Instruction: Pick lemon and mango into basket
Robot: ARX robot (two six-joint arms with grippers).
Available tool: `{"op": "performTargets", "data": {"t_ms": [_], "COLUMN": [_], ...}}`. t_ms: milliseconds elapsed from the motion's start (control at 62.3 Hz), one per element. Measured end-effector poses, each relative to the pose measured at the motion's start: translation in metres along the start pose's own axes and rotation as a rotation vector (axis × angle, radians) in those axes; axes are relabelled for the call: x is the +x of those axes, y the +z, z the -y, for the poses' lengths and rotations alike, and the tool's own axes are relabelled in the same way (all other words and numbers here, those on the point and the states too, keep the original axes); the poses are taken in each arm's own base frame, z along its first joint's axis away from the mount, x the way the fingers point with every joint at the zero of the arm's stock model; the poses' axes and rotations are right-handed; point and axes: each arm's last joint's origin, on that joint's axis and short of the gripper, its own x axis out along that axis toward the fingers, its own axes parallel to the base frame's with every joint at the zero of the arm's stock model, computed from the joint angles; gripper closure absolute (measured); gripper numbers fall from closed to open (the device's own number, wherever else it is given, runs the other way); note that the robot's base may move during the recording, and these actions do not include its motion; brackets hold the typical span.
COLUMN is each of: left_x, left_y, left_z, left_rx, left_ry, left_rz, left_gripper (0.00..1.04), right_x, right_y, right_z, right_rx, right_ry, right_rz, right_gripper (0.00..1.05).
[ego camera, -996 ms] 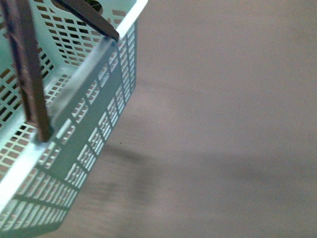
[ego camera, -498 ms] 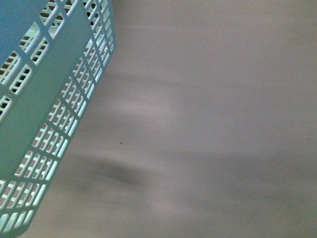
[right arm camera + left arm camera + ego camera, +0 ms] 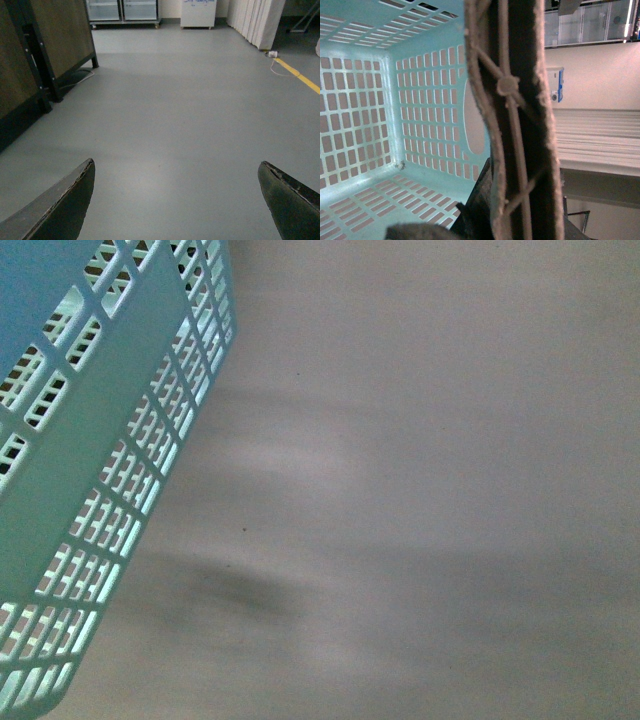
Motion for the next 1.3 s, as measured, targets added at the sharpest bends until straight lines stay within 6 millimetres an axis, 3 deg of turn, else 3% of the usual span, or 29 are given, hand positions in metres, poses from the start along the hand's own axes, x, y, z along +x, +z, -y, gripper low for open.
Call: {"op": "performTargets", "data": {"t_ms": [1301], "left_x": [0.0000], "left_y": [0.0000], "left_z": [0.0000], "left_rx": [-0.001], "left_ry": [0.000], "left_rz": [0.000], "left_gripper": [1.00], "right_x": [0.0000], "right_y": [0.0000], "right_z": [0.0000], "right_rx": [0.000], "right_ry": [0.000], "right_rz": [0.000], "right_gripper": [0.09]}}
